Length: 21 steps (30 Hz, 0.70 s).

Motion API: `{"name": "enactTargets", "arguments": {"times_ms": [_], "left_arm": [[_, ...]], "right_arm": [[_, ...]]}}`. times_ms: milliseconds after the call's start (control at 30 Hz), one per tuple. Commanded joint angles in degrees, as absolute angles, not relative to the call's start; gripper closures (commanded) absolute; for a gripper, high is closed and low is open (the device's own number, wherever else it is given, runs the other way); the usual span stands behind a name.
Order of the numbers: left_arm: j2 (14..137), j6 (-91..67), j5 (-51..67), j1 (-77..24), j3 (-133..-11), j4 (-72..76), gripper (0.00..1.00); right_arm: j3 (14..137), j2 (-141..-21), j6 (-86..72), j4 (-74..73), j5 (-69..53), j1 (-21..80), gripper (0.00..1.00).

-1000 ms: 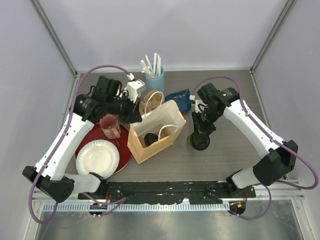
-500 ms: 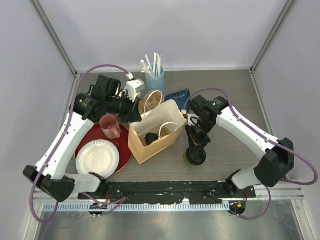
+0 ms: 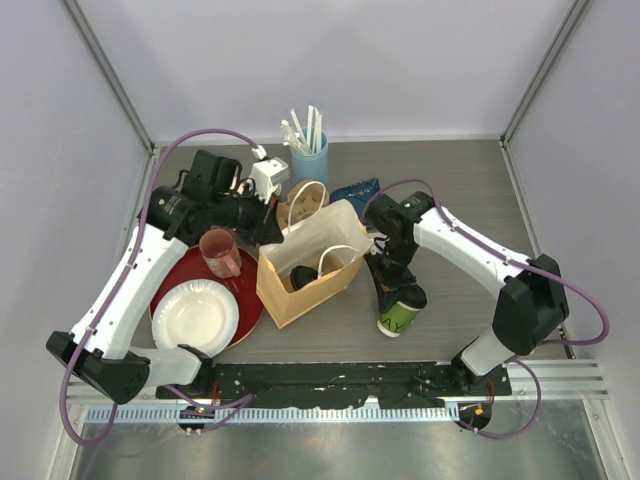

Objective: Pack the takeout coffee

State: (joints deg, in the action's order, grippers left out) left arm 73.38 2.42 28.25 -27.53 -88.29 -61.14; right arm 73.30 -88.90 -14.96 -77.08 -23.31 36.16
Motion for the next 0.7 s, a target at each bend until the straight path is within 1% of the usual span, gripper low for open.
{"name": "enactTargets", "arguments": {"times_ms": [0,33,167,200,233,267,300,333,367,467,500,533,600,667], "left_arm": [[71.89,3.08,29.97,-26.9,-90.09,-60.21,1.0],[71.89,3.08,29.97,-26.81,-90.0,-60.12,1.0],[71.98,2.9,30.15,-26.72,-89.91,-59.59,1.0],[71.9,2.81,30.41,-26.63,-89.91,-59.68,1.0],[71.89,2.81,30.5,-26.54,-89.91,-59.68,1.0],[71.89,2.73,30.5,-26.54,-89.91,-59.68,1.0],[71.81,2.72,30.5,-26.63,-89.91,-59.68,1.0],[71.72,2.64,30.32,-26.63,-89.91,-59.68,1.0],[71.54,2.55,30.32,-26.63,-89.83,-59.59,1.0],[71.19,2.46,30.15,-26.63,-88.86,-58.71,1.0],[71.19,2.03,30.06,-26.54,-88.34,-58.71,1.0],[71.19,2.02,30.06,-26.54,-88.16,-58.62,1.0],[70.93,2.2,29.88,-26.46,-87.54,-58.54,1.0],[70.67,2.2,28.83,-26.54,-87.1,-58.1,1.0]], "right_arm": [[78.56,-88.95,-14.68,-86.31,-21.09,36.39,0.99],[80.75,-89.03,-14.68,-86.22,-21.35,36.39,0.99],[83.31,-88.24,-15.21,-86.13,-20.31,36.65,0.99],[85.5,-88.07,-15.29,-86.13,-17.78,36.48,0.94],[87.08,-87.98,-15.38,-86.05,-16.54,36.3,0.86],[88.75,-87.89,-15.9,-86.04,-14.96,34.65,0.52],[90.51,-87.89,-17.82,-85.78,-13.11,33.58,0.28],[93.22,-87.8,-18.71,-85.26,-6.83,32.18,0.23],[93.86,-86.85,-19.07,-84.21,-4.07,30.95,0.18],[91.51,-82.63,-21.09,-74.3,3.67,24.45,0.15],[88.19,-79.05,-22.31,-68.18,4.47,19.91,0.15],[86.33,-77.45,-23.89,-65.51,5.0,18.21,0.14],[80.72,-73.24,-25.3,-60.76,14.28,16.53,0.14],[77.1,-71.38,-28.54,-59.94,23.5,16.17,0.13]]}}
